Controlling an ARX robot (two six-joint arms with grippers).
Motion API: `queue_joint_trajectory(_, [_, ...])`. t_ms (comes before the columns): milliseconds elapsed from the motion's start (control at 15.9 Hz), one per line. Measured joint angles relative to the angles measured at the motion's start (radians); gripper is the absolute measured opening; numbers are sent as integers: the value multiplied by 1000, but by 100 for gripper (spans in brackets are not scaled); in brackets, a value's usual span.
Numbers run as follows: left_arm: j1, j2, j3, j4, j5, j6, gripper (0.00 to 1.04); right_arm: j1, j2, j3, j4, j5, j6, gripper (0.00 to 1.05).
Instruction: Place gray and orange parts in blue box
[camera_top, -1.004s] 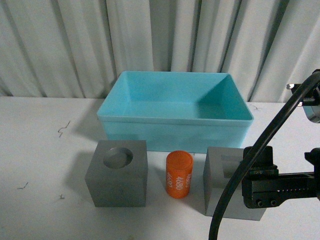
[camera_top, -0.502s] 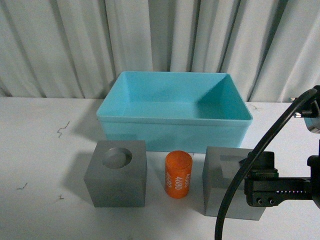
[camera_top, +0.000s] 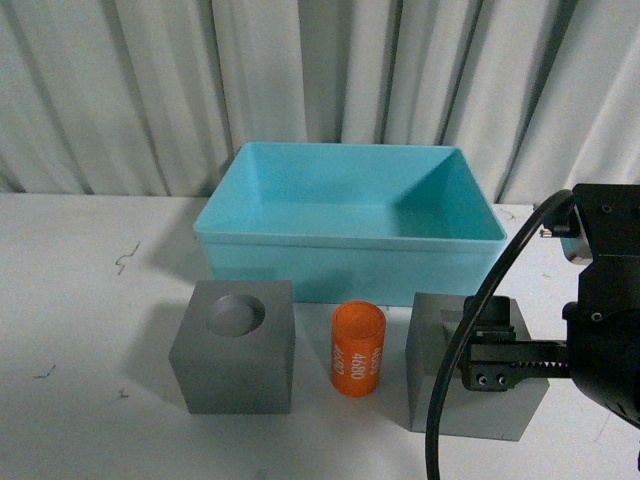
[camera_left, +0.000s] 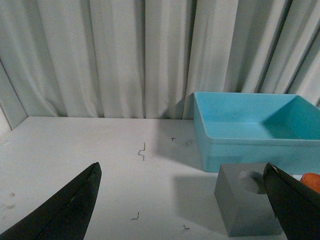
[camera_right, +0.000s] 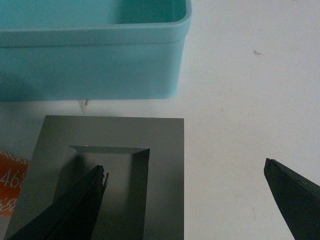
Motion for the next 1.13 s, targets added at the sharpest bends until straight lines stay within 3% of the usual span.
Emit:
queue_joint_trajectory(439, [0,0,0,0,0,0,98,8,72,42,1,8,28,97])
queue_joint_trajectory(879, [0,0,0,0,0,0,98,5,74,39,5,12,41,23])
queue_joint_trajectory(1130, [0,0,0,0,0,0,98,-61,-108,-62,-83,30,42,19])
